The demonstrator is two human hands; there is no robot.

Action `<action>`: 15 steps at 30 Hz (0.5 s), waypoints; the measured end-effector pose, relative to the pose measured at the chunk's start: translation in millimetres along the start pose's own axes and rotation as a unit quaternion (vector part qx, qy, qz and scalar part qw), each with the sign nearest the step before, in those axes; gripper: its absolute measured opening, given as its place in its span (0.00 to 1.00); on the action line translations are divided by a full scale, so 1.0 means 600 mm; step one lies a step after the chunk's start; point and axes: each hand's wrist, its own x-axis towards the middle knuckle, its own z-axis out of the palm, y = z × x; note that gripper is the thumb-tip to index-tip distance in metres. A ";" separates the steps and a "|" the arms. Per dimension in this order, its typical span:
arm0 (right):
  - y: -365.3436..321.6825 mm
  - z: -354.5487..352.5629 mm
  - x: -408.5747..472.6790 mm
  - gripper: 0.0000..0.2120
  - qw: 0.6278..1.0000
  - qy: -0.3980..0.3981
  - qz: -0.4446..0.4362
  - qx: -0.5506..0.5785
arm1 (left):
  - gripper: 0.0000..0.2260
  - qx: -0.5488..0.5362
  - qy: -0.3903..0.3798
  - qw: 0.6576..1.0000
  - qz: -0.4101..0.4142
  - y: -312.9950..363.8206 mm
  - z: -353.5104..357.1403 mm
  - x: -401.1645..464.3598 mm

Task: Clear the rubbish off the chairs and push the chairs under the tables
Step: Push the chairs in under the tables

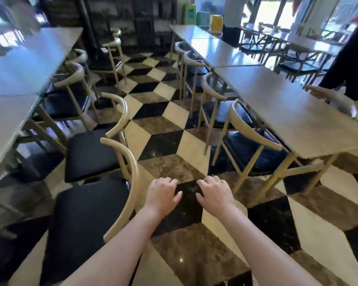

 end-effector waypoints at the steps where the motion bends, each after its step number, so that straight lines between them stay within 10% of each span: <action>1: 0.010 0.002 0.037 0.16 1.000 -0.001 -0.021 -0.007 | 0.15 0.000 0.001 1.000 -0.024 -0.005 0.004 0.023; 15: -0.088 0.057 0.416 0.17 0.906 -0.091 -0.414 -0.014 | 0.16 -0.020 0.021 0.925 -0.379 -0.162 0.036 0.109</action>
